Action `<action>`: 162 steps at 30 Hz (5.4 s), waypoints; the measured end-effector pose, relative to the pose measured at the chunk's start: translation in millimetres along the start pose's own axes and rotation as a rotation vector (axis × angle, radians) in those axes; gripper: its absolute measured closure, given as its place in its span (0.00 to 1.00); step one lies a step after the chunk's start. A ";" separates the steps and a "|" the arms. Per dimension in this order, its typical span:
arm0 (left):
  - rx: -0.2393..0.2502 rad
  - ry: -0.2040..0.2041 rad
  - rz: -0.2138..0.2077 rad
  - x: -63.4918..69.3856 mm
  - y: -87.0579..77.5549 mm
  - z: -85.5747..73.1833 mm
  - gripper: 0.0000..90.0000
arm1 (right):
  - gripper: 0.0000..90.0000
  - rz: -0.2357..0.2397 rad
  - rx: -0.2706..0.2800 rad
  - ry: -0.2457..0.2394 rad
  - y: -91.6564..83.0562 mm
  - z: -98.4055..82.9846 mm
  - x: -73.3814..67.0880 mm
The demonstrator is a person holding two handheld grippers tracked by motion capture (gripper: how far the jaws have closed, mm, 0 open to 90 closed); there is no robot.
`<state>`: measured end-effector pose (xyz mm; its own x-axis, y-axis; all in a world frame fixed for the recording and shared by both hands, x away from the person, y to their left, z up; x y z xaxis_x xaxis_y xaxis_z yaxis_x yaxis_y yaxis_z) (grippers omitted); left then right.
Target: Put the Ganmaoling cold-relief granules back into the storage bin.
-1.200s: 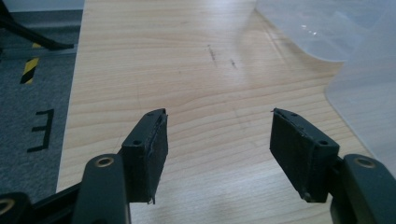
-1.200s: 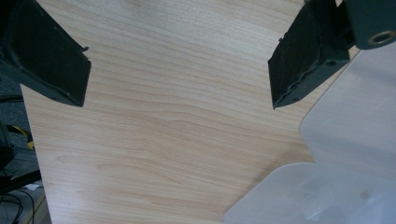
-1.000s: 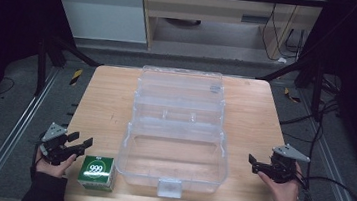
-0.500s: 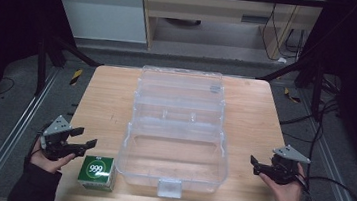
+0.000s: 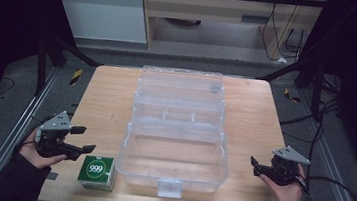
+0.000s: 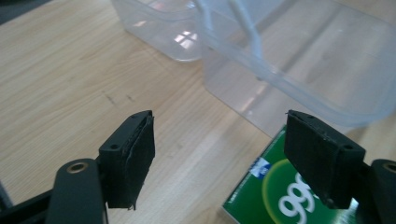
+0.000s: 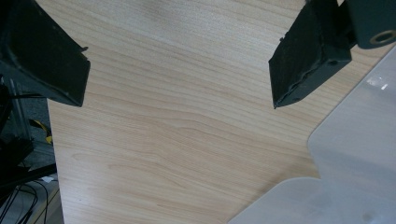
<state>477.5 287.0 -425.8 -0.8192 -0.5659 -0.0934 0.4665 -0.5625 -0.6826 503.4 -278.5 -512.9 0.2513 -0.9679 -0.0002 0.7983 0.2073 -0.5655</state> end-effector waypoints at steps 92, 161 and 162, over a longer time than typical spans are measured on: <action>-0.562 0.486 -0.342 53.6 64.1 -49.3 0.10 | 0.03 0.010 -0.089 -0.046 8.5 -18.8 -2.1; -0.404 0.528 -0.237 50.7 -2.5 72.7 0.16 | 0.03 0.017 -0.095 -0.046 9.0 -20.4 -2.6; -0.409 0.538 -0.237 50.5 -1.0 75.0 0.16 | 0.03 0.017 -0.095 -0.046 9.1 -20.4 -2.6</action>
<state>460.8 213.8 -375.5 -0.9831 -0.0219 -0.1816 0.1796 -0.3024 -0.9361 498.8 -277.0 -534.9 0.2909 -0.9564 0.0261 0.7388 0.2073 -0.6413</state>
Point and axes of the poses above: each handheld gripper's, and its own axes: y roughly forward along the jaws, z roughly out of its top, x roughly to its right, the point moved 8 cm from there along y, roughly forward along the jaws, and after that the axes turned 5 degrees about y, right-handed, at the moved point
